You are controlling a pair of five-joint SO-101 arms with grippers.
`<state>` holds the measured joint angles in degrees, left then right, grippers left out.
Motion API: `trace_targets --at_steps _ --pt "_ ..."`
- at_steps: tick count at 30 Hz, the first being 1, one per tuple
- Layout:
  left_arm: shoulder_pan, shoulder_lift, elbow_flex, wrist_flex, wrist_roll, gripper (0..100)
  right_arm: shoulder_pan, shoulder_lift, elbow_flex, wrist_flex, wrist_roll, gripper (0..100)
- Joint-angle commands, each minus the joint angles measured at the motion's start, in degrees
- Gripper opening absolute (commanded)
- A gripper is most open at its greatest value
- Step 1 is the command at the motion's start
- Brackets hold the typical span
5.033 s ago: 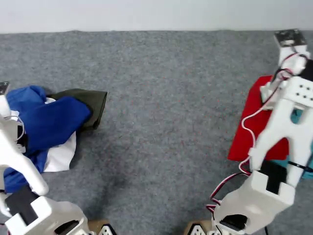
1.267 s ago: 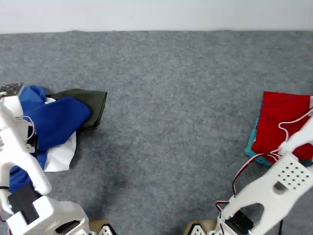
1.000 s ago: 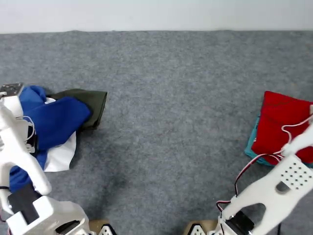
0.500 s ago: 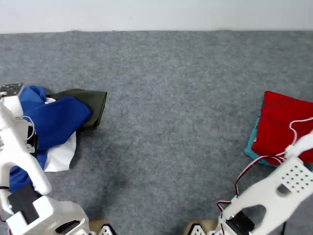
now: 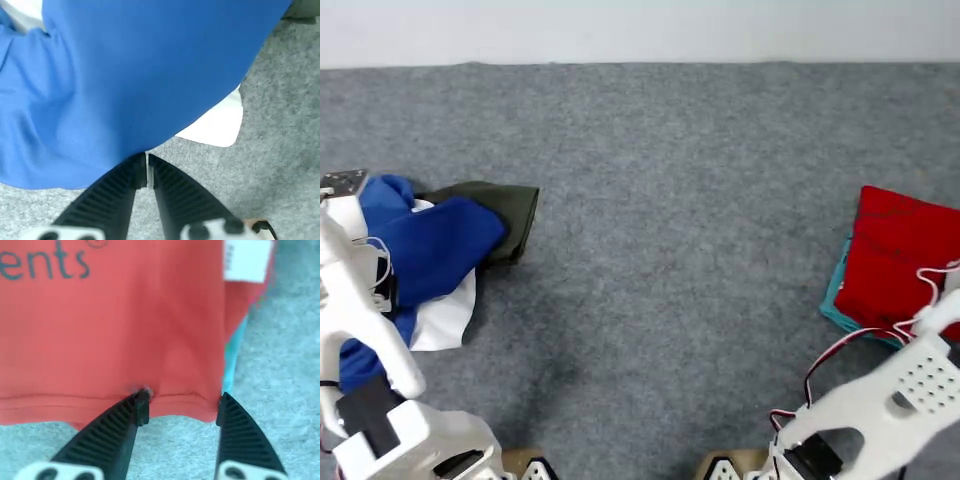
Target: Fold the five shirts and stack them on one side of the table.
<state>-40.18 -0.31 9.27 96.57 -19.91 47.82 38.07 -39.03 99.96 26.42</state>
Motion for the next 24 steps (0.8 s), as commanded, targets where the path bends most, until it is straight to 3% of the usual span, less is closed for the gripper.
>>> trace_targets --at_steps 1,6,13,19,24 --pt "0.26 -2.73 -0.31 0.18 -0.09 2 0.57 -3.30 0.09 -0.31 -0.44 22.7" --pt "0.35 -2.64 -0.31 0.18 -0.09 2 0.66 -4.79 0.35 -2.95 -0.44 22.7" --pt "0.35 -2.64 -0.31 0.26 -0.09 2 -1.10 4.97 0.09 -5.14 -0.44 22.2" --pt "0.35 -2.64 -0.31 0.26 -0.09 2 -3.30 1.36 0.09 -3.12 3.96 10.2" --pt "0.35 -2.64 -0.31 0.35 -0.09 2 -2.95 -5.14 0.09 -2.59 6.86 7.9"
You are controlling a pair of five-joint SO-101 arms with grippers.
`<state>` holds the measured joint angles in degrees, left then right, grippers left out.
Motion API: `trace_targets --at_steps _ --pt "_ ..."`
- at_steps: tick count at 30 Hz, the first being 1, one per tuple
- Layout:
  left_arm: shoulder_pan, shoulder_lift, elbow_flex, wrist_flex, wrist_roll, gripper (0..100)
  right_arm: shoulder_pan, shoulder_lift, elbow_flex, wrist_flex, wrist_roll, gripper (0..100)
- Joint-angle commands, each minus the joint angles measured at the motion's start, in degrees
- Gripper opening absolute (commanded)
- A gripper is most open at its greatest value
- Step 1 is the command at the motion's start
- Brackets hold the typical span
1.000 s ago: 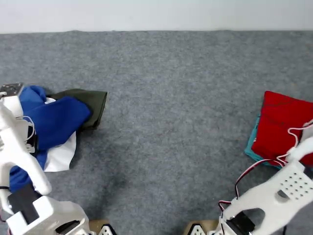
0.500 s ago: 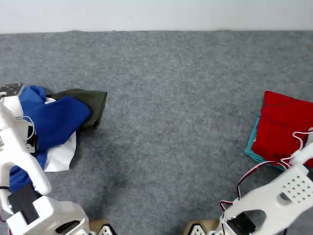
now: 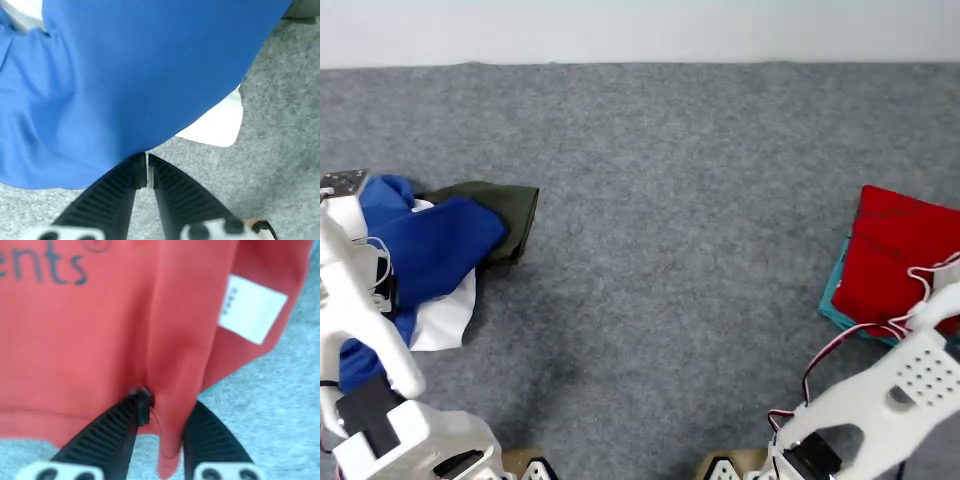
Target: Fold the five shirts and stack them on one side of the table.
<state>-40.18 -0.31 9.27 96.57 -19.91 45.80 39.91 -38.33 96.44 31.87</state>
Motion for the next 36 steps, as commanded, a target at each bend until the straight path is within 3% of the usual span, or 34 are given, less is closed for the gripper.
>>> trace_targets --at_steps 1,5,11,26,30,36 --pt "0.35 -2.64 -0.31 0.70 -0.09 2 -0.48 -8.04 -0.62 1.36 1.49 7.9" --pt "0.35 -2.64 -0.31 0.88 -0.09 2 0.75 -9.98 -0.62 1.71 1.49 8.3" --pt "0.35 -2.64 -0.31 0.88 -0.09 2 1.27 -9.80 -0.53 3.65 1.49 18.8" --pt "0.18 -2.64 -0.22 0.97 -0.09 2 2.24 2.07 -0.53 -4.18 1.58 13.2" --pt "0.26 -2.64 -0.22 0.97 -0.09 2 2.42 0.57 -0.62 -2.86 8.09 2.8" --pt "0.35 -2.64 -0.22 1.49 -0.09 2 4.18 -6.02 -0.62 0.84 14.24 1.3"
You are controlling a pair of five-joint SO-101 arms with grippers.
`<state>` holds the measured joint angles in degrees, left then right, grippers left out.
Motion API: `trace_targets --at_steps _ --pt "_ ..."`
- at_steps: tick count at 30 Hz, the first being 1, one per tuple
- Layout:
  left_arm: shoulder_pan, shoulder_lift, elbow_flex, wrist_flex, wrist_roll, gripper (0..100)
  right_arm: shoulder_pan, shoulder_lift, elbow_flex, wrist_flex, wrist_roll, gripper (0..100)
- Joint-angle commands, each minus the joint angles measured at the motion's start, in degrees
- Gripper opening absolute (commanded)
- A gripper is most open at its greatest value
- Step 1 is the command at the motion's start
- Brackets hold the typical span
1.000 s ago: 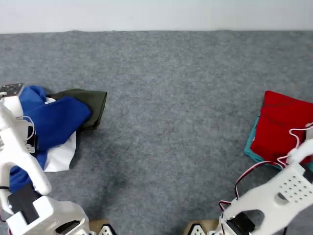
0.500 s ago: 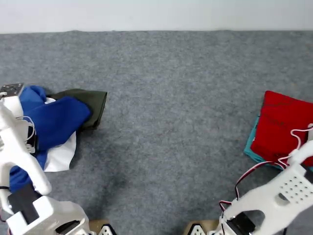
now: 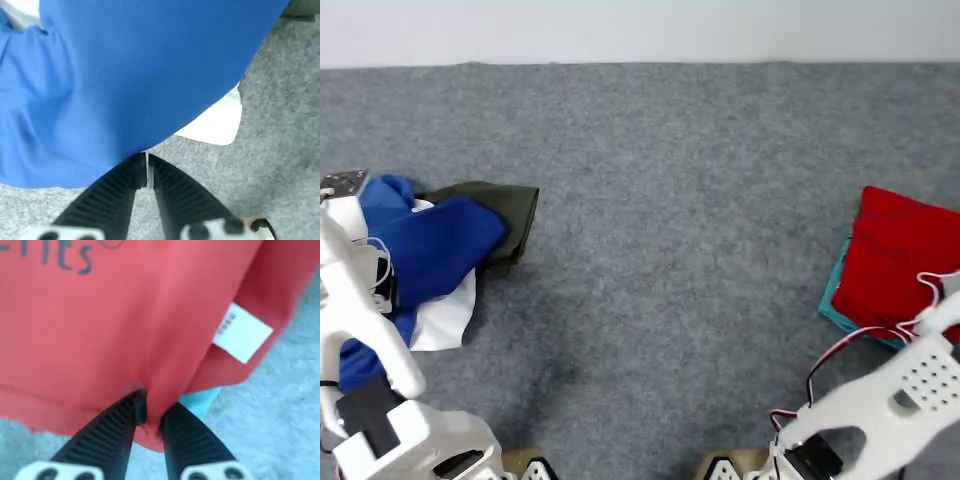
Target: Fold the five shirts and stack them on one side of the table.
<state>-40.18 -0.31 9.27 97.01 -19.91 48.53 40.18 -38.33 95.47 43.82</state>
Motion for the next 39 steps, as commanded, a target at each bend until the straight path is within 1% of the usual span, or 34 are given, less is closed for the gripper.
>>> trace_targets --at_steps 1,4,5,8,10,12,16,20,25,28,36,37,39 --pt "0.35 -2.64 -0.22 1.14 -0.09 2 1.89 -6.90 -0.62 1.98 2.90 1.4" --pt "0.35 -2.55 -0.22 1.23 -0.09 2 3.30 -7.16 -0.62 1.89 4.04 2.0" --pt "0.35 -2.55 -0.22 1.23 -0.09 2 3.38 -6.90 -0.62 1.89 3.96 3.8" --pt "0.35 -2.55 -0.22 1.23 -0.09 2 3.03 -6.99 -0.70 3.56 3.69 14.7" --pt "0.35 -2.55 -0.22 1.32 -0.09 2 2.15 -8.40 -2.11 5.41 1.41 19.6" --pt "0.35 -2.55 -0.22 1.32 -0.09 2 1.19 -10.15 -4.48 6.37 -1.85 20.3" --pt "0.35 -2.55 -0.22 1.32 0.00 2 -2.24 -12.88 -8.00 3.91 -4.75 20.2" --pt "0.35 -2.55 -0.22 1.32 0.18 2 -5.67 -12.97 -8.26 -5.32 -8.79 18.8" --pt "0.35 -2.64 2.42 0.97 0.00 2 -5.93 -7.08 -8.09 -23.43 -8.88 5.8" --pt "0.35 -2.73 4.53 0.88 0.00 2 -5.41 -2.07 -8.35 -31.25 -8.88 3.6" --pt "0.18 -3.16 6.11 0.09 0.00 2 -2.77 10.86 -8.53 -45.32 -8.79 3.6" --pt "0.18 -3.16 6.11 0.09 0.00 2 -2.68 11.47 -9.14 -45.85 -8.79 3.6" --pt "0.18 -3.16 6.02 0.26 0.00 2 -2.51 11.03 -11.96 -43.38 -8.88 3.6"
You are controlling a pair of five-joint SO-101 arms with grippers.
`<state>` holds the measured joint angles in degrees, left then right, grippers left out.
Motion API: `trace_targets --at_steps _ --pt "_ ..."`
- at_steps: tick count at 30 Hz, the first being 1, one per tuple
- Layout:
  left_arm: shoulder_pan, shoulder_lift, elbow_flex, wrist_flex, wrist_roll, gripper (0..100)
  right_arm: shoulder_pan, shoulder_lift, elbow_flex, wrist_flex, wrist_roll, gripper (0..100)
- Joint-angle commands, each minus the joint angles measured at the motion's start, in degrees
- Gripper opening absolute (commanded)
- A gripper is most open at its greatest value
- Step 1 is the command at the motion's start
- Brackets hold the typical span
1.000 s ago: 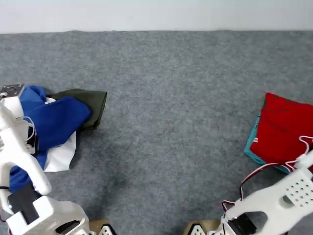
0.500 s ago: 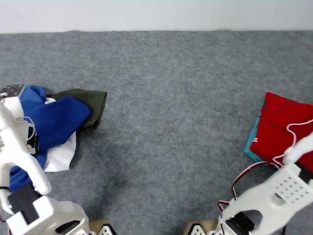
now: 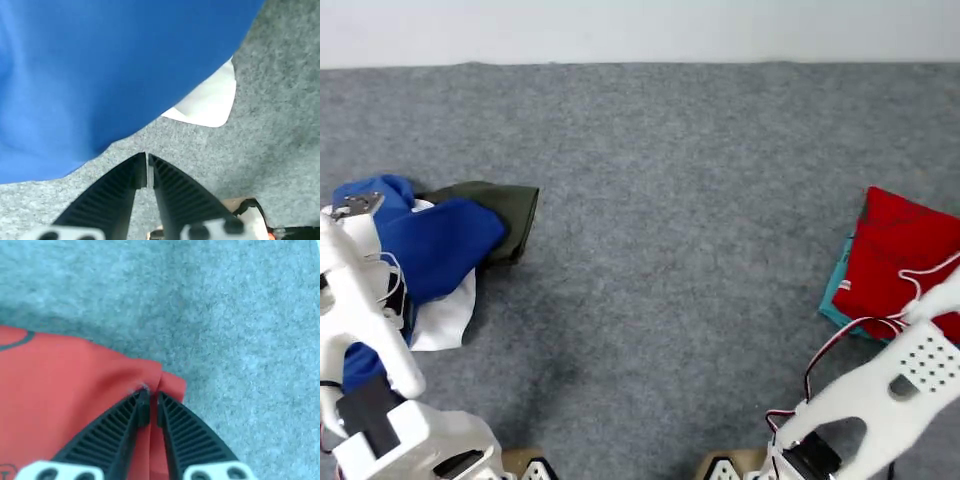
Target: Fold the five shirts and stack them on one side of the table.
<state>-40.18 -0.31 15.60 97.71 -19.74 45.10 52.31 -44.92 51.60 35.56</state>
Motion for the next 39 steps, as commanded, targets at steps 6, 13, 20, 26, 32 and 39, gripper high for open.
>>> trace_targets --at_steps 6,13,20,26,32,39 --pt "0.18 -3.16 -0.48 -0.26 0.09 2 -2.07 -5.85 -19.43 20.53 -0.88 3.6" --pt "0.09 -4.75 -0.48 0.00 0.18 2 -7.16 -6.64 -29.27 43.74 -0.70 3.6" --pt "0.35 -11.43 -0.40 -0.18 -0.09 2 -10.95 -7.60 -22.51 51.38 -0.97 3.2" --pt "0.09 -12.31 -0.13 0.18 0.18 2 -14.02 -10.95 -4.75 51.38 -0.97 3.2" --pt "0.35 -12.48 -0.13 0.18 0.26 2 -18.51 -15.78 9.05 50.77 -1.23 3.5" --pt "0.35 -12.48 -0.13 0.18 0.26 2 -20.88 -17.19 9.14 51.21 -1.23 3.2"
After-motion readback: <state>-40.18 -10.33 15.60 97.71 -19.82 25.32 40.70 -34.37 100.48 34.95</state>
